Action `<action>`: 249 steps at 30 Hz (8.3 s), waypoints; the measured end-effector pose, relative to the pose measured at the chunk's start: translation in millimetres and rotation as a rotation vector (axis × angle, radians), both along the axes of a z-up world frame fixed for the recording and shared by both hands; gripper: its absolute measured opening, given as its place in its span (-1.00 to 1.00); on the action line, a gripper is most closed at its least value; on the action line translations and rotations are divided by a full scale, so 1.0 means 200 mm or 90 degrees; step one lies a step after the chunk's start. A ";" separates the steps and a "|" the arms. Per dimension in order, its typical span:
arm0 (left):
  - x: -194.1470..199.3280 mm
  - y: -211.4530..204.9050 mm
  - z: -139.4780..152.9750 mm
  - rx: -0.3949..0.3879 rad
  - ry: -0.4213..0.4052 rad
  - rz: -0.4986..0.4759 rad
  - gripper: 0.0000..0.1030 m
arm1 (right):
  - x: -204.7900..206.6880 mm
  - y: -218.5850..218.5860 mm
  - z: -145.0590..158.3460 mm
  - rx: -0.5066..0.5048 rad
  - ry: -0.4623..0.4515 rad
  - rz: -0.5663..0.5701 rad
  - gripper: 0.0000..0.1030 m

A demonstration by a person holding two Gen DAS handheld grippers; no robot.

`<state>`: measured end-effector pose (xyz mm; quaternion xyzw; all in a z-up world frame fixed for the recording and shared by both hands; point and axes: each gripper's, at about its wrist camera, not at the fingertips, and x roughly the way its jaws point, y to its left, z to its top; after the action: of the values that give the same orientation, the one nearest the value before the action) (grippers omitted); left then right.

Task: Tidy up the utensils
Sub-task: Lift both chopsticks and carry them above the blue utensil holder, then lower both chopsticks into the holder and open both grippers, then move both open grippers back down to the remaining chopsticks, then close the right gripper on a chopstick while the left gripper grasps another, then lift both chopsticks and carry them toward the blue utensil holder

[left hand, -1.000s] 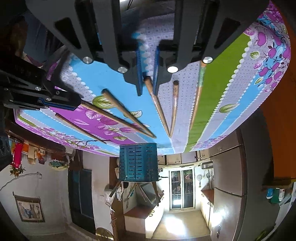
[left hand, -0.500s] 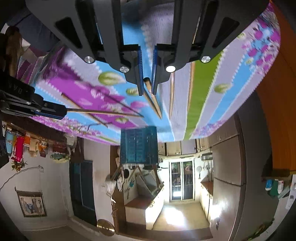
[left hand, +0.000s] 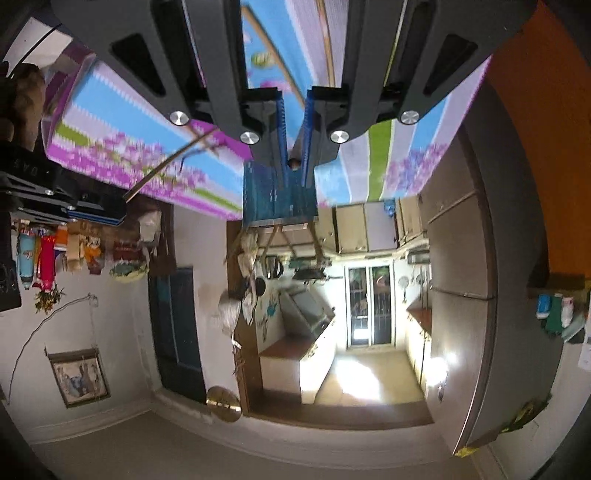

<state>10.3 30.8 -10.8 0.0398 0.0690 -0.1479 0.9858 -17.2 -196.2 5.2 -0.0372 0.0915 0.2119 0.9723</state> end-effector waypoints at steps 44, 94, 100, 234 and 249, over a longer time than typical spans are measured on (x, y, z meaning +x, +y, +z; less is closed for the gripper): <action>0.55 -0.18 0.49 -0.034 -0.005 -0.067 -0.91 | 0.80 -0.11 0.67 -0.061 0.241 0.055 -0.85; 1.25 -0.29 0.82 -0.101 -0.042 -0.015 -0.91 | 1.44 -0.18 0.86 -0.044 0.206 0.017 -0.85; 1.29 -0.28 0.80 -0.104 -0.019 -0.004 -0.88 | 1.46 -0.16 0.85 -0.042 0.204 0.017 -0.84; -0.17 -0.24 -0.70 0.027 0.175 0.068 -0.37 | -0.09 -0.23 -0.42 0.000 0.059 -0.062 -0.85; -0.19 -0.25 -0.70 0.029 0.159 0.089 -0.89 | -0.07 -0.24 -0.44 0.002 0.060 -0.060 -0.85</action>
<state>-27.7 -18.3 -151.2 0.0386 0.1968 -0.0811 0.9763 -31.5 -243.7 -83.3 -0.0211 0.1384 0.1679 0.9758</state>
